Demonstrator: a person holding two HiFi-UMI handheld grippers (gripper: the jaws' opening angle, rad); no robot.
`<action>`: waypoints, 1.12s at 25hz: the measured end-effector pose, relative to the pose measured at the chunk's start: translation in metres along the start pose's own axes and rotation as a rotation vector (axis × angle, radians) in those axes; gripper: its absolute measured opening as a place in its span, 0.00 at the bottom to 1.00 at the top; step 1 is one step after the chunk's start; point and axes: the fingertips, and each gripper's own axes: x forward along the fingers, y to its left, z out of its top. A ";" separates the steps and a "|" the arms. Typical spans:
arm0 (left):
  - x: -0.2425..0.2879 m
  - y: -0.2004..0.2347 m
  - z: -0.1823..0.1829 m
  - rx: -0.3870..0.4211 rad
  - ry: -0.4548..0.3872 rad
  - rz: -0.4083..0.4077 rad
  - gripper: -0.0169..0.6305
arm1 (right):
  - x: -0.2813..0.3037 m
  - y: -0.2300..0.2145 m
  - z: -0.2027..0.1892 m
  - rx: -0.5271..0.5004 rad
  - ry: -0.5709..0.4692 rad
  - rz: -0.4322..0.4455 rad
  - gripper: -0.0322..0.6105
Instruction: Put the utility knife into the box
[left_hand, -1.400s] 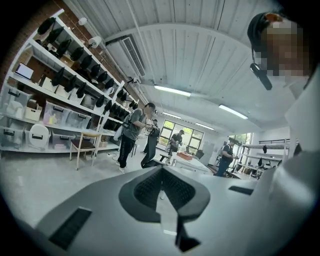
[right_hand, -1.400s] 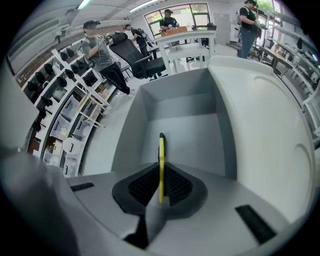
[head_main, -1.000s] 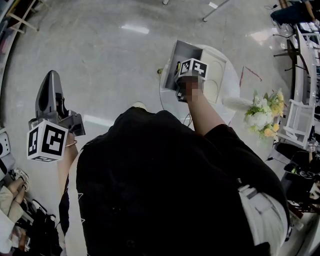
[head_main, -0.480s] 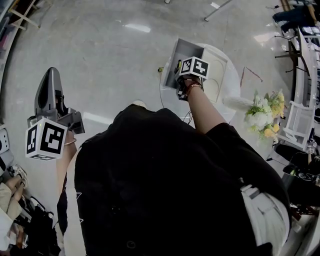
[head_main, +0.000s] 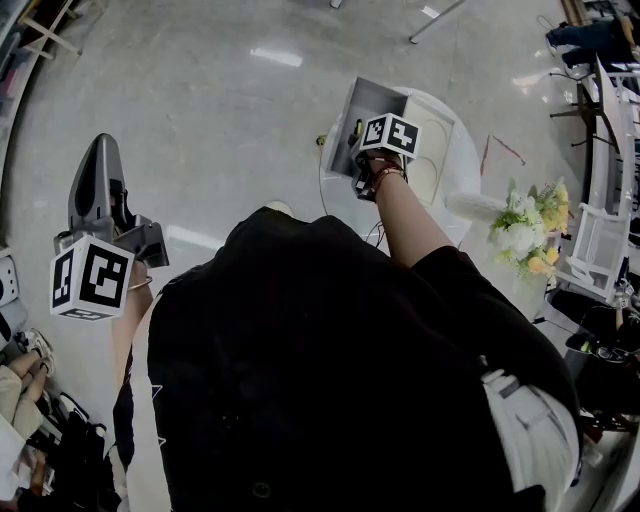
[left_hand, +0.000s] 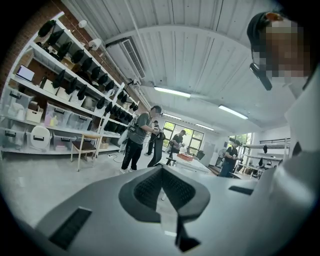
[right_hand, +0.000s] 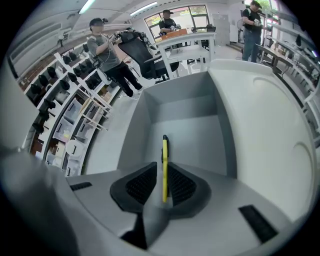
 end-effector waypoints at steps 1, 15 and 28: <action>0.000 0.000 0.000 0.000 -0.001 -0.001 0.04 | 0.000 0.000 0.000 0.001 -0.001 0.000 0.16; -0.012 -0.003 0.004 0.004 -0.023 0.006 0.04 | -0.005 0.003 0.002 -0.013 -0.019 0.006 0.16; -0.048 -0.010 0.018 0.020 -0.063 -0.003 0.04 | -0.035 0.019 0.001 -0.009 -0.110 0.054 0.16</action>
